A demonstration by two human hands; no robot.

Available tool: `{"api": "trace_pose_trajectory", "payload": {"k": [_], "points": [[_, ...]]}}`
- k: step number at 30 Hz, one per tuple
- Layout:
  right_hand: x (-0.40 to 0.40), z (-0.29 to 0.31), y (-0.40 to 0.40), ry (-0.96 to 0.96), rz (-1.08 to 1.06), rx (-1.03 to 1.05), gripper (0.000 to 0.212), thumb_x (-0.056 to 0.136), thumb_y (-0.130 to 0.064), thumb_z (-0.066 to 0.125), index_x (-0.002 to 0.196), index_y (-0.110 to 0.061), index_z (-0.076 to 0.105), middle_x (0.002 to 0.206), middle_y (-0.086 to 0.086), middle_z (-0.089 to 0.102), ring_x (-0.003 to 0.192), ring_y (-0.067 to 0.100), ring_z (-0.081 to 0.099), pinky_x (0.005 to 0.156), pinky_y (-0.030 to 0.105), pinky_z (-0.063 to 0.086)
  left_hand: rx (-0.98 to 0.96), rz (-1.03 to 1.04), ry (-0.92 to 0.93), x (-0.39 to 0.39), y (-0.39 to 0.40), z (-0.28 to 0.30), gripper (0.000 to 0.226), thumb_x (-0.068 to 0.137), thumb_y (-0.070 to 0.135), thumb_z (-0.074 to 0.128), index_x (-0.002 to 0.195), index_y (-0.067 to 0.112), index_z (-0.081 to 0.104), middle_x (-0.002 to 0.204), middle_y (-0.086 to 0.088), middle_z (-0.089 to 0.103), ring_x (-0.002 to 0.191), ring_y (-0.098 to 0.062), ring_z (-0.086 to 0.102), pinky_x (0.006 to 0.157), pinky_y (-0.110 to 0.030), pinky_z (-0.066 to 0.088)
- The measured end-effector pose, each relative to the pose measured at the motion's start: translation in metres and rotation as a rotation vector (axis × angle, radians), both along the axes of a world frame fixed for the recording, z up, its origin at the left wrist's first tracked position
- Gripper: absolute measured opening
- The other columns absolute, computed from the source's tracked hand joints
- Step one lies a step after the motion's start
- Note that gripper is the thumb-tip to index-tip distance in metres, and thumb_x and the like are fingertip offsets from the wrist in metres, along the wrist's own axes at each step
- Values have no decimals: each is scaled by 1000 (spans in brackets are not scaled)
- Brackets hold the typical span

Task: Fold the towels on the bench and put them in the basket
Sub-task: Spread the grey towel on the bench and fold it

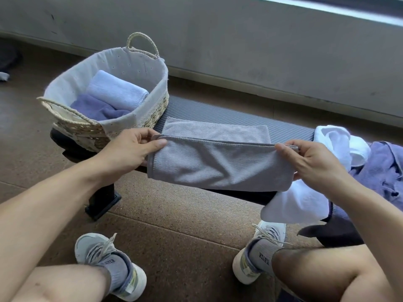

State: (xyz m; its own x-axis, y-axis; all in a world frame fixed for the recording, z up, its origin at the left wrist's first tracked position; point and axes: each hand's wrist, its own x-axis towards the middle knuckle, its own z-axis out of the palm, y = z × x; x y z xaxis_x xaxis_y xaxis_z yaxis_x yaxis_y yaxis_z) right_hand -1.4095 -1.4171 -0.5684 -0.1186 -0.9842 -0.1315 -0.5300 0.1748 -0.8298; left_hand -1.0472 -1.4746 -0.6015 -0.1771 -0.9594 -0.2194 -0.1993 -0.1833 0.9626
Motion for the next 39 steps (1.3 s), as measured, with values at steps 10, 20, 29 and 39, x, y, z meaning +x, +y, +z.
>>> {"api": "trace_pose_trajectory", "payload": {"k": [10,20,29,39], "points": [[0,-9,2,202,100,52,20,91,-37,72,81,-19,70,72,14,70,57,18,61,67,45,58,14,-55,-53,-4,4,1,12,94,16,67,98,5,71,89,-5,76,78,-7,69,63,-15,53],[37,0,-17,480,87,-321,19,88,-38,74,105,-31,71,107,-10,71,106,16,64,94,39,49,41,-8,80,-22,18,21,28,78,34,76,91,9,76,86,-3,71,82,-23,57,71,-40,45],[113,12,-14,266,422,-521,20,86,-34,79,103,-26,74,100,-12,74,96,8,67,85,35,53,32,-166,89,-48,33,38,24,89,27,68,98,9,80,92,-11,78,76,-12,67,52,-24,52],[115,14,-18,193,334,-503,21,77,-39,85,95,-29,81,92,-14,78,86,2,71,78,35,56,233,-82,205,-45,31,36,27,99,26,56,98,11,79,104,-14,73,87,-25,63,78,-43,48]]}}
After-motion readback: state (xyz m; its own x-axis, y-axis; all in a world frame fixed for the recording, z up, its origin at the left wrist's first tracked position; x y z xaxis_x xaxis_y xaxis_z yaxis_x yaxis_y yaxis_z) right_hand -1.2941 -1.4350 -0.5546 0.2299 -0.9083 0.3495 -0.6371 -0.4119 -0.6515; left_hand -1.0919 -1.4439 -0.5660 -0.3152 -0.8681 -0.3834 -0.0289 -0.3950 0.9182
